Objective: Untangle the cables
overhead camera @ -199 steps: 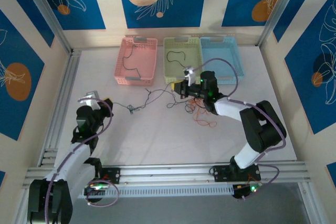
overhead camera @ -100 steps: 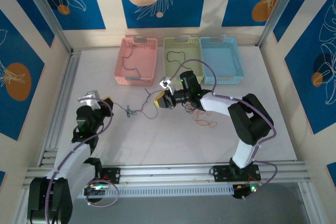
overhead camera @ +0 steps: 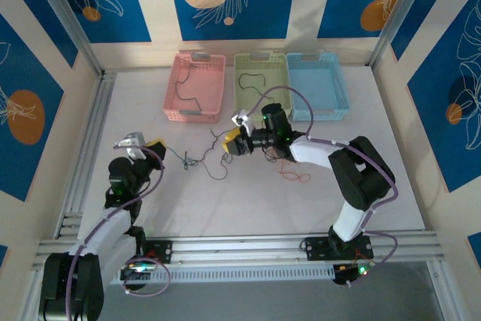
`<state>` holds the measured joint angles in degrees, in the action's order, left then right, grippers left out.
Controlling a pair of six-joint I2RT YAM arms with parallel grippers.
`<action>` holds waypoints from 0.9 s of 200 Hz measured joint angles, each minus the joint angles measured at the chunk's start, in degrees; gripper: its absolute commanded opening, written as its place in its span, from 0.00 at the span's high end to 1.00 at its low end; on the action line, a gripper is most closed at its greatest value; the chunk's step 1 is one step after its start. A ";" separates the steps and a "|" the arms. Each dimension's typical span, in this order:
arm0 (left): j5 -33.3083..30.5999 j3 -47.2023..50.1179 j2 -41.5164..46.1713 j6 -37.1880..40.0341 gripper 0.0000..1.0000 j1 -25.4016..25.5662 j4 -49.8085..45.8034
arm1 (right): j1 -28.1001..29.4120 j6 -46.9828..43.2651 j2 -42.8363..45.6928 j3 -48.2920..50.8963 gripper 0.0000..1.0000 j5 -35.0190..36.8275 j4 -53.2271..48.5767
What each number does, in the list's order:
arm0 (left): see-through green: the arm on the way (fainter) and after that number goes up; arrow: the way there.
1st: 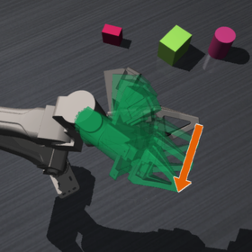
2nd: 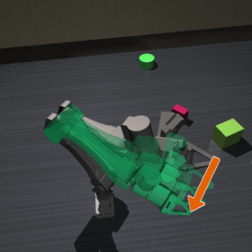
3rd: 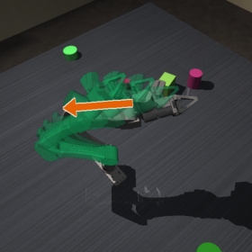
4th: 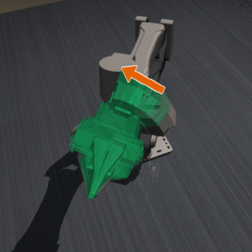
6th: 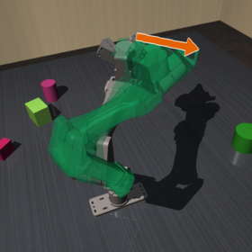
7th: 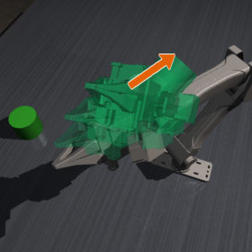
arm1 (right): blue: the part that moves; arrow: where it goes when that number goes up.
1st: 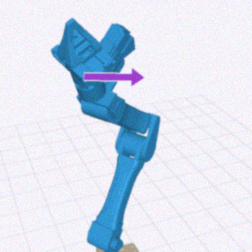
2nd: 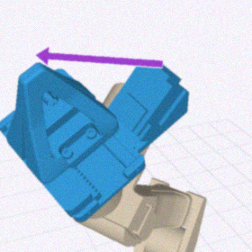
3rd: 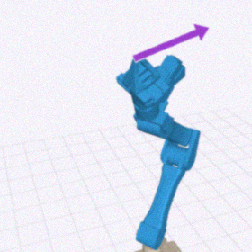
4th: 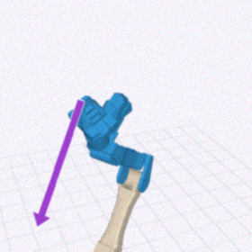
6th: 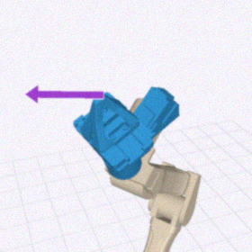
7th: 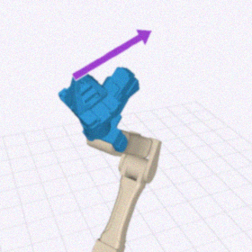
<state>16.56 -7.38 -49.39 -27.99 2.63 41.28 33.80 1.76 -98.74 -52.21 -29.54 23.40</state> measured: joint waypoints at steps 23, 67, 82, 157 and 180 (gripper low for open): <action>3.30 1.66 -3.26 -0.24 1.00 0.00 7.89 | 3.56 -6.14 -0.59 1.29 0.57 1.07 2.60; 9.42 2.62 -11.43 -2.03 1.00 0.00 21.77 | 4.87 -16.48 -3.19 2.43 0.58 3.89 4.28; 11.08 2.62 -12.11 -2.71 1.00 0.00 24.76 | 5.14 -19.89 -3.65 2.43 0.58 5.57 4.11; 16.02 2.36 -3.98 -4.70 1.00 1.66 25.86 | 8.79 -31.47 -6.45 2.08 0.57 13.42 2.84; 16.52 2.05 -2.16 -4.66 1.00 2.91 24.44 | 9.03 -32.50 -6.45 2.14 0.57 14.47 3.58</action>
<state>33.08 -5.32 -51.55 -32.64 5.54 65.71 42.83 -30.74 -105.19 -50.06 -15.07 26.98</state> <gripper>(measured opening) 0.058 0.430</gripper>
